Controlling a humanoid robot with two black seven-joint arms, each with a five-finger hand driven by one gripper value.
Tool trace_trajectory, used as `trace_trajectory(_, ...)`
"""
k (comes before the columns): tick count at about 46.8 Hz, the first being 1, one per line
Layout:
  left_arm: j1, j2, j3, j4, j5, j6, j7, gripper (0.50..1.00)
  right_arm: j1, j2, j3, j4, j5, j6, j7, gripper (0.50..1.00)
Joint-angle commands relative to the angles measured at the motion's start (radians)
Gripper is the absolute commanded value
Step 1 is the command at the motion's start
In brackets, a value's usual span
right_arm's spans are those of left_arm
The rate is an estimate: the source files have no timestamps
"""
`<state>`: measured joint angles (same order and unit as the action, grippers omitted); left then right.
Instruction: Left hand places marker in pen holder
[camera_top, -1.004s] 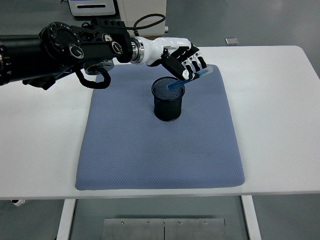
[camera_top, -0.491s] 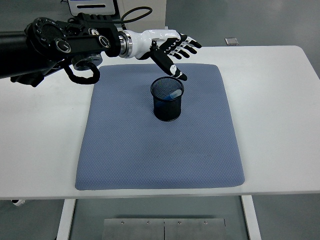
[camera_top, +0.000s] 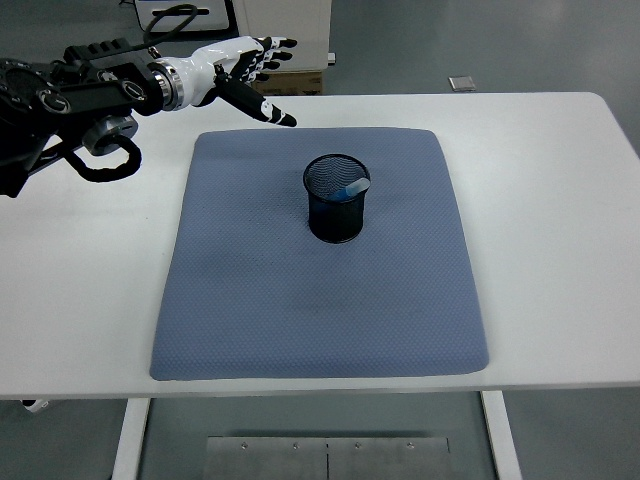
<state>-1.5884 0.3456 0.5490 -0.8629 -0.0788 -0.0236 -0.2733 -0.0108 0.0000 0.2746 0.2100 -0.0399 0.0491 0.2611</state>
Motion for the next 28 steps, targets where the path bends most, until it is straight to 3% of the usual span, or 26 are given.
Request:
trace_trajectory(1, 0.034, 0.084, -0.081, 0.005, 0.002, -0.004, 0.0, 1.0, 0.0, 0.0, 0.0, -0.001, 0.0, 0.0, 0.0, 1.0)
trace_trajectory(6, 0.112, 0.142, -0.227, 0.018, -0.002, -0.001, 0.0, 1.0, 0.0, 0.0, 0.0, 0.0, 0.0, 0.0, 0.0, 1.0)
trace_trajectory(20, 0.487, 0.191, -0.742, 0.059, 0.013, 0.001, -0.003, 1.0, 0.0, 0.0, 0.0, 0.0, 0.0, 0.0, 0.0, 1.0)
trace_trajectory(28, 0.571, 0.193, -0.839, 0.061, 0.005, -0.007, -0.003, 1.0, 0.0, 0.0, 0.0, 0.0, 0.0, 0.0, 0.0, 1.0)
